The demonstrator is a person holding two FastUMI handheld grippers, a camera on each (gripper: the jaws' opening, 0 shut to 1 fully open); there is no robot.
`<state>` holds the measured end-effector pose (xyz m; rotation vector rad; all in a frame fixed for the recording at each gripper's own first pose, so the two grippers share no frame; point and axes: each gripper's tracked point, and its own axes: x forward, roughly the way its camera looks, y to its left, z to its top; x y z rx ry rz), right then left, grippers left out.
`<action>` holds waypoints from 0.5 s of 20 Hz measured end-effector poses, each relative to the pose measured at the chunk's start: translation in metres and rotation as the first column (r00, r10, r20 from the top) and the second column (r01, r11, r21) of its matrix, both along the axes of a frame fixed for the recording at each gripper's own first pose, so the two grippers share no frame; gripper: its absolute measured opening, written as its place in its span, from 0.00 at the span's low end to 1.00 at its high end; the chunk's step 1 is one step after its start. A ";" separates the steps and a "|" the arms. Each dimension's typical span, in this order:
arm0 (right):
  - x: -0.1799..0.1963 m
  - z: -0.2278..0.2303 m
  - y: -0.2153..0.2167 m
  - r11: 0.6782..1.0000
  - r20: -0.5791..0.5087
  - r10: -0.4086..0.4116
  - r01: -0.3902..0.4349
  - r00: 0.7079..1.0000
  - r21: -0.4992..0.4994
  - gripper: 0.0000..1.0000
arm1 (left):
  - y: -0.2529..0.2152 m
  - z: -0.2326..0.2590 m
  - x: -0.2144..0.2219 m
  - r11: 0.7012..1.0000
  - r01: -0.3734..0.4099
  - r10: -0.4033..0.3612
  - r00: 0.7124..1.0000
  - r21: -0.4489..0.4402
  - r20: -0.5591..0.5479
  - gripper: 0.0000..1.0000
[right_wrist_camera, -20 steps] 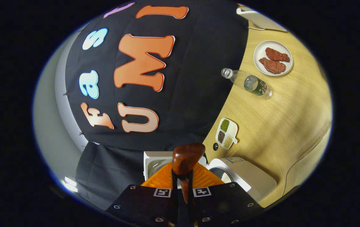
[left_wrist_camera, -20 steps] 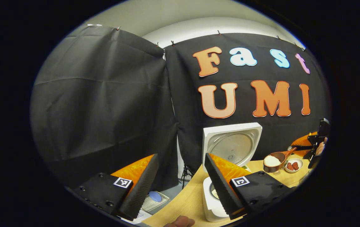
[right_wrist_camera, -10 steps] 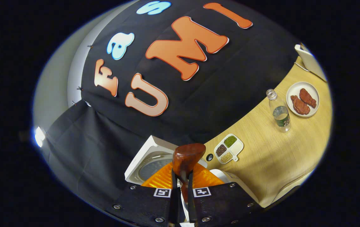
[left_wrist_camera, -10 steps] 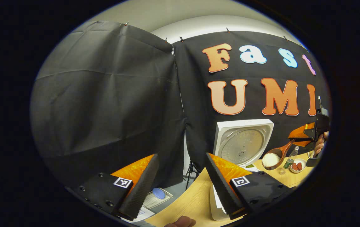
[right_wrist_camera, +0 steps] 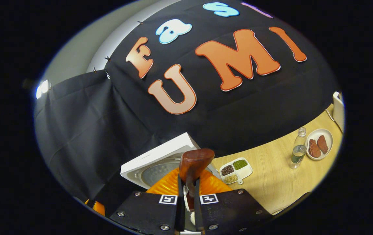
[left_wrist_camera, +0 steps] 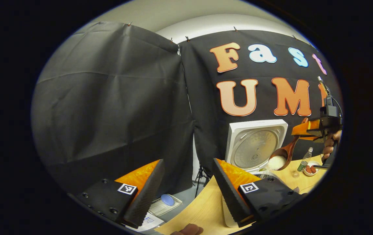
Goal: Close the left gripper, press the button to open the rice cooker; take a wooden spoon from the chopstick holder with the right hand, scoop a spoonful of rice and pour it into the rice cooker, then put the wooden spoon back into the chopstick holder.
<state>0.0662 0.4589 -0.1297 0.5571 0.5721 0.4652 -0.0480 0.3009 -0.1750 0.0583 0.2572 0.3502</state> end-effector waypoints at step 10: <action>-0.012 0.021 0.020 0.987 0.159 0.084 -0.060 0.984 -0.150 0.11 | 0.013 -0.006 0.008 1.000 0.002 -0.002 1.000 -0.006 -0.001 0.99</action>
